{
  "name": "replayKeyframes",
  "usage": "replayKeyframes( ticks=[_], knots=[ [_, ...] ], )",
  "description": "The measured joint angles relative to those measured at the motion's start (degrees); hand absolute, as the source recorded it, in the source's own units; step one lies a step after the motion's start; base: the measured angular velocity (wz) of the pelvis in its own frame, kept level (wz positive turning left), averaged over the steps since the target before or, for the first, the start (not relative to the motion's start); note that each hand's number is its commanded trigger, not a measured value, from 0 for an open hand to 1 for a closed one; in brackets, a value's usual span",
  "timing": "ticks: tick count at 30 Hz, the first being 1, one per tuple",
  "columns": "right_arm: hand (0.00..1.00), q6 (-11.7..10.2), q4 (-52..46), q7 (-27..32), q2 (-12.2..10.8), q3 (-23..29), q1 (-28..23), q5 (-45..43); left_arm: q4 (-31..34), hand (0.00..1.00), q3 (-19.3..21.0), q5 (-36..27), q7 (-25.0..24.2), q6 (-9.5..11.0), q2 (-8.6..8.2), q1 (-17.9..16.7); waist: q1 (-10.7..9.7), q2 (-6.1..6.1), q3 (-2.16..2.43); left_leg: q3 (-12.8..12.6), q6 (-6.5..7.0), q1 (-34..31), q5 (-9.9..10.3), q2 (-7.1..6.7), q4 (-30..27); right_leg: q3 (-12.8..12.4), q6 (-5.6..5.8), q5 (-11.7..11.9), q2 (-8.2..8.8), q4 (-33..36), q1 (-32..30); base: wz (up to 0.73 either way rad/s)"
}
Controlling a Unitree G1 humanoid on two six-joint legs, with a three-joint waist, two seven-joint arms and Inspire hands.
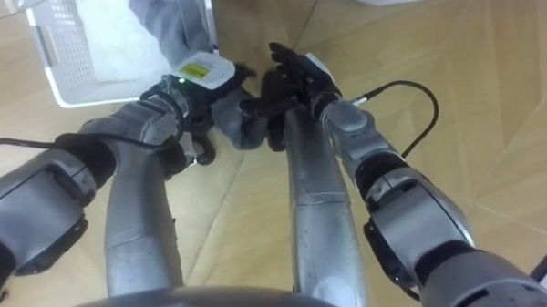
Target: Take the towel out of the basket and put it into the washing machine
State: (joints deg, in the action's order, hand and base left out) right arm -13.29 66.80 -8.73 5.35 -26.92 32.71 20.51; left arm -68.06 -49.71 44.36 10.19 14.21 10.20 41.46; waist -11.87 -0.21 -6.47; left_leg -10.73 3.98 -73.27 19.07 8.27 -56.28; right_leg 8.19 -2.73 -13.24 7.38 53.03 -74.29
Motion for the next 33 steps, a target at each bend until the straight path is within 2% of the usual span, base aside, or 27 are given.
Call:
replayKeyframes(
  ticks=[4,10,14,25,29,33],
  knots=[
    [0.0,-0.02,0.65,0.56,-0.64,0.01,0.57,0.06,-0.06,1.0,-0.32,-0.31,-0.78,-0.02,0.23,0.61,-0.79,-0.29,0.1,-0.05,0.16,-0.02,0.09,-0.08,-0.03,0.01,0.13,-0.07,0.14,-0.02,0.01,0.0],
    [0.0,0.0,0.8,0.71,-0.91,0.06,0.87,0.23,0.74,1.0,-2.05,-0.97,-1.97,-0.01,0.13,0.05,-0.84,-1.19,0.45,-0.06,0.17,0.16,0.09,-0.06,0.05,-0.06,0.15,-0.08,0.01,-0.16,0.11,0.0],
    [0.0,-0.01,1.14,1.24,-1.19,0.05,1.02,0.32,1.44,1.0,-2.27,-0.89,-3.61,-0.01,0.03,-0.12,-0.78,-1.2,0.45,-0.11,0.17,1.21,0.09,-0.04,0.21,-0.12,0.16,-0.08,-0.07,-0.3,1.11,0.0],
    [0.0,0.31,5.09,1.34,-1.03,0.2,-1.38,5.11,1.56,1.0,-1.89,-0.93,-7.44,0.07,-0.48,-4.18,-0.24,-1.34,0.5,-1.55,-0.26,12.0,-0.08,0.0,4.47,-0.59,0.29,-0.08,-0.52,-3.85,10.99,-0.02],
    [0.0,0.29,5.78,0.46,-0.28,0.05,-3.05,6.68,1.63,1.0,0.2,-0.93,-6.83,0.1,0.02,-4.56,-0.05,-1.25,0.47,-1.78,-0.39,15.16,-0.16,-0.08,5.99,-0.27,0.4,-0.01,-0.58,-5.39,14.18,0.0],
    [0.0,0.4,6.53,0.43,1.34,0.06,-5.5,8.43,1.71,1.0,3.03,-0.98,-3.82,0.58,0.75,-4.95,0.96,-1.2,0.48,-1.78,-0.6,19.7,-0.25,-0.57,7.75,-0.24,0.71,-0.18,-0.5,-6.78,18.63,0.02]
  ],
)
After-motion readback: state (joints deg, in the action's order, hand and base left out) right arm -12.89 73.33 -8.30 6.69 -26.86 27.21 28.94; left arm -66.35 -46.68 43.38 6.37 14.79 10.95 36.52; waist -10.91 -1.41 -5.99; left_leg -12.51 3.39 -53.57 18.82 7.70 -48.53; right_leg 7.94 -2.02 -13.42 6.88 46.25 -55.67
